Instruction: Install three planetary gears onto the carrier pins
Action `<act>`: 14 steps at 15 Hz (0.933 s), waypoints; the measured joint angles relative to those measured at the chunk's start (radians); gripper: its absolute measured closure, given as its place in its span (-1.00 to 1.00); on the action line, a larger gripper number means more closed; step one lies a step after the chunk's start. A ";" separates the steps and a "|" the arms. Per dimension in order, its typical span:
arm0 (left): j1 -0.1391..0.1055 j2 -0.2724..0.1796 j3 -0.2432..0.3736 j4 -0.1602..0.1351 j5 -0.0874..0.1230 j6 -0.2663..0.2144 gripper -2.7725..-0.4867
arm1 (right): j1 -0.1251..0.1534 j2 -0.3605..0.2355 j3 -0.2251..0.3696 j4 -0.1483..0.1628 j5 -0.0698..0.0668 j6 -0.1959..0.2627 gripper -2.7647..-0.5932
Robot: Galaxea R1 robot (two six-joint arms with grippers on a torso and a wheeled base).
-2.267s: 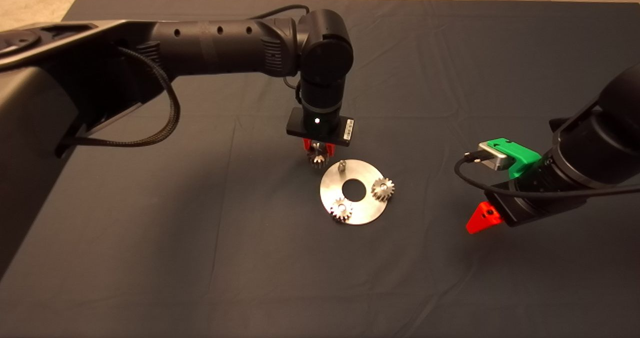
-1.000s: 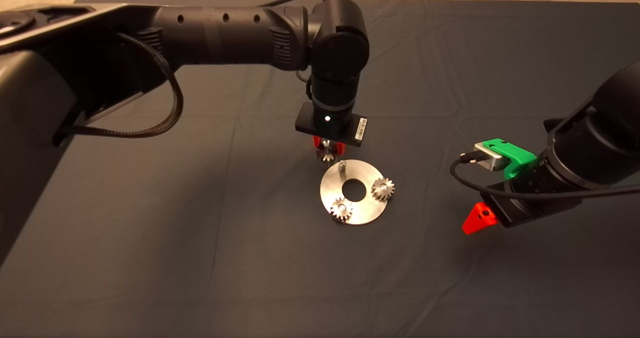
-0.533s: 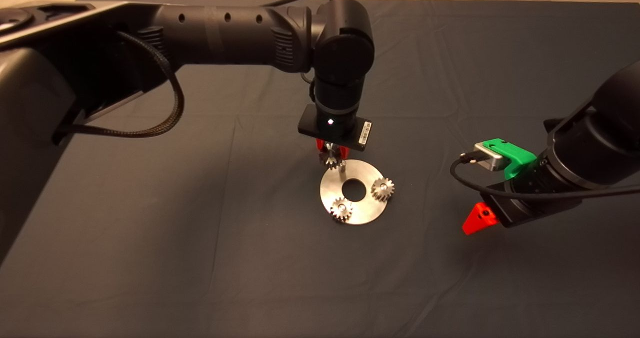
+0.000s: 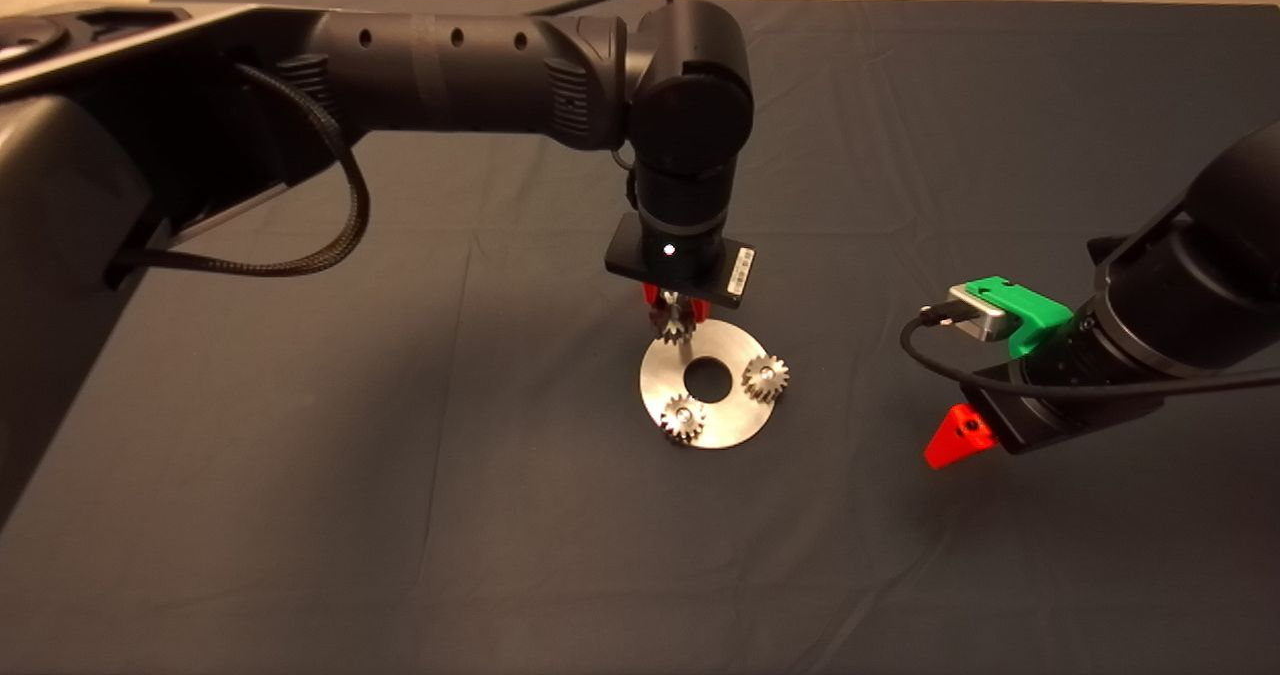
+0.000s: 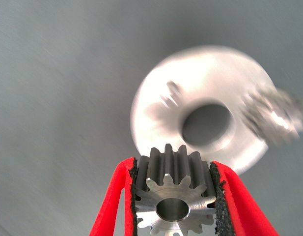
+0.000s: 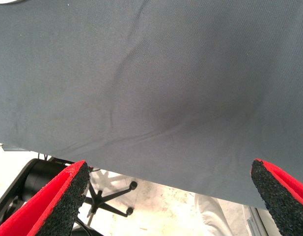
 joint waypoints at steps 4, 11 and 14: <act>0.000 0.003 0.107 -0.002 0.027 -0.053 0.79 | 0.000 0.000 0.000 0.000 0.000 0.000 -0.72; 0.000 0.006 -0.005 -0.007 0.027 -0.057 0.79 | 0.000 0.000 0.000 0.000 0.000 0.000 -0.72; -0.005 -0.001 -0.117 0.000 0.034 -0.052 0.79 | 0.000 0.000 0.000 0.000 -0.001 0.000 -0.72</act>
